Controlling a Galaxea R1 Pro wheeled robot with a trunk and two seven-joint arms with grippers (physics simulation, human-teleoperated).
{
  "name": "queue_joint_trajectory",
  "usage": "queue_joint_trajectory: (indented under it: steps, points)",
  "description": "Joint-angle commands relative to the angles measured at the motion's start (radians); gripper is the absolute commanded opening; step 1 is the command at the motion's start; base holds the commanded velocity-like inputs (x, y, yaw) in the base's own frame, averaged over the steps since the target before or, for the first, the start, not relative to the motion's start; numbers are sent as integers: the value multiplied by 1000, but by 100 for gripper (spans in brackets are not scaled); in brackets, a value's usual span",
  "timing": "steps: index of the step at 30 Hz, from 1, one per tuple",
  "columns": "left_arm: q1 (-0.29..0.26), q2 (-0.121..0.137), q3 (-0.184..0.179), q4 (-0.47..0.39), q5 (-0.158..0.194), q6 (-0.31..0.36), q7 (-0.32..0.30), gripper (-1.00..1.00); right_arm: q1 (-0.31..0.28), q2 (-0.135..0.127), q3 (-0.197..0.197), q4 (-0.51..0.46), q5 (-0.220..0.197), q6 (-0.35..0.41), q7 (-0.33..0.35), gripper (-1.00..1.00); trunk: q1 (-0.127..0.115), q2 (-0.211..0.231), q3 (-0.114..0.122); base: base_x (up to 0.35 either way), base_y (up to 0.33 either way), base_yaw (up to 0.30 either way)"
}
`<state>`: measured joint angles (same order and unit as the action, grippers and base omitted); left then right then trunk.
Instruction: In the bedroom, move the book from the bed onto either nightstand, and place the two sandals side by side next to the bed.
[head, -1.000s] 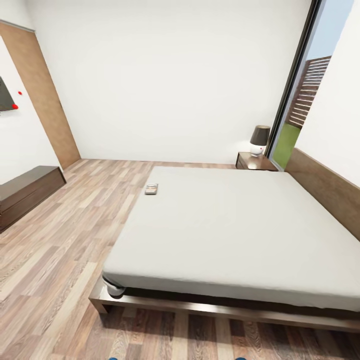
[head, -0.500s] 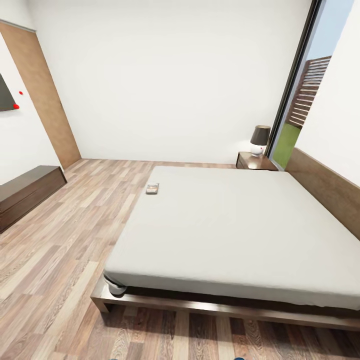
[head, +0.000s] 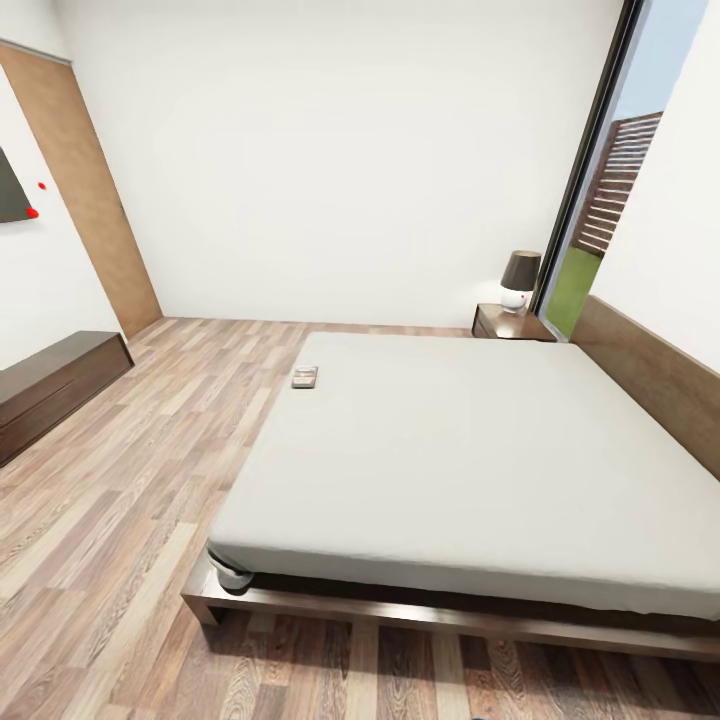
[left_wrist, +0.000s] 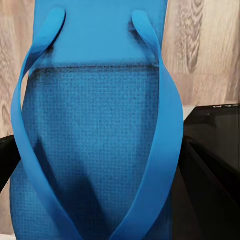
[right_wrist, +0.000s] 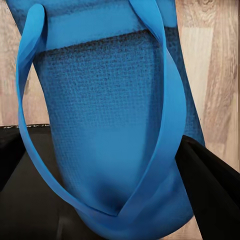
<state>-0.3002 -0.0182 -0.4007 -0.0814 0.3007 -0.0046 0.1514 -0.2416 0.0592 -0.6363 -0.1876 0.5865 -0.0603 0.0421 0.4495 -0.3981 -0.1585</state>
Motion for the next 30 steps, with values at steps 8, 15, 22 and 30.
queue_joint_trajectory:
  steps: [8,15,22,30]
  points:
    - [-10,-2,-10,-50,7,10,5,-100,-7,34,-8,-1,6,18,-51,-100,1,-2,-2,0,0,0]
    - [-39,-15,-11,-64,1,44,10,-100,-29,46,-2,-3,6,152,-49,-100,1,-2,-2,0,0,0]
    - [-43,-17,-6,-65,7,46,7,-100,-48,46,47,-3,6,172,-46,-100,1,-2,-2,0,0,0]
    - [-43,-15,-3,-64,10,43,7,-100,-50,45,115,-1,3,130,-44,-100,24,-44,-21,0,0,0]
